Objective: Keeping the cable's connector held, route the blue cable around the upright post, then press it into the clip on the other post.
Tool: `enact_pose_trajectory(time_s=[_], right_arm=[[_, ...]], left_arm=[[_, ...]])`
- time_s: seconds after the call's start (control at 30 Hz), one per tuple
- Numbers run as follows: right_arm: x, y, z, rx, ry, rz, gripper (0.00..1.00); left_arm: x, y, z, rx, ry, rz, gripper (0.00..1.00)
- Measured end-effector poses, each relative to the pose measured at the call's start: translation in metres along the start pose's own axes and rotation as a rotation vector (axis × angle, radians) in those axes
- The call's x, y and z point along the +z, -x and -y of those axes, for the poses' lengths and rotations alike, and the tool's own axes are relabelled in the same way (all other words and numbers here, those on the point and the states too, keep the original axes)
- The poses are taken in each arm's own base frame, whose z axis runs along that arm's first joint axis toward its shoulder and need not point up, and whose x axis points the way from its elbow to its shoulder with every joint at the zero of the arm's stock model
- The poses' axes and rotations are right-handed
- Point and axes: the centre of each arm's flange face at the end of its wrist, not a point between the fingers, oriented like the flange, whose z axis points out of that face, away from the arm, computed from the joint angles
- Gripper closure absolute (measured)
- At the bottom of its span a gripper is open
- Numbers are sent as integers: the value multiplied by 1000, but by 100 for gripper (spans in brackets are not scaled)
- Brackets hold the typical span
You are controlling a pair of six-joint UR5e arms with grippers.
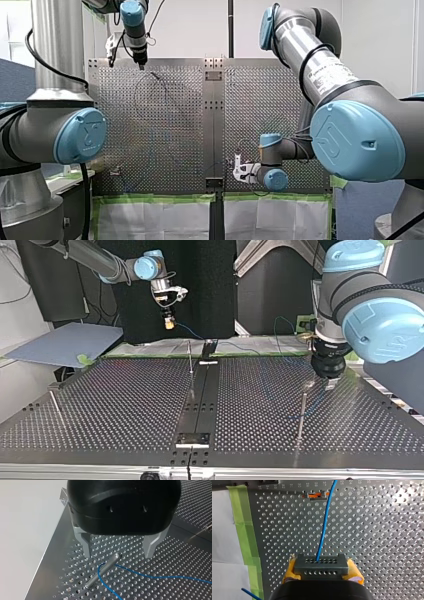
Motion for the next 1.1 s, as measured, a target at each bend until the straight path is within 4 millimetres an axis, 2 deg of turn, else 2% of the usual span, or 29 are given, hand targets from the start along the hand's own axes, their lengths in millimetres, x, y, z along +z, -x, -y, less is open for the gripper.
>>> enact_pose_trajectory(time_s=[0.5, 1.1], right_arm=[[0, 0, 0, 0, 0, 2, 100], [1, -1, 0, 13, 0, -5, 100]], left_arm=[[-1, 0, 2, 20, -4, 4, 0], [-2, 2, 30, 162, -119, 93, 0]])
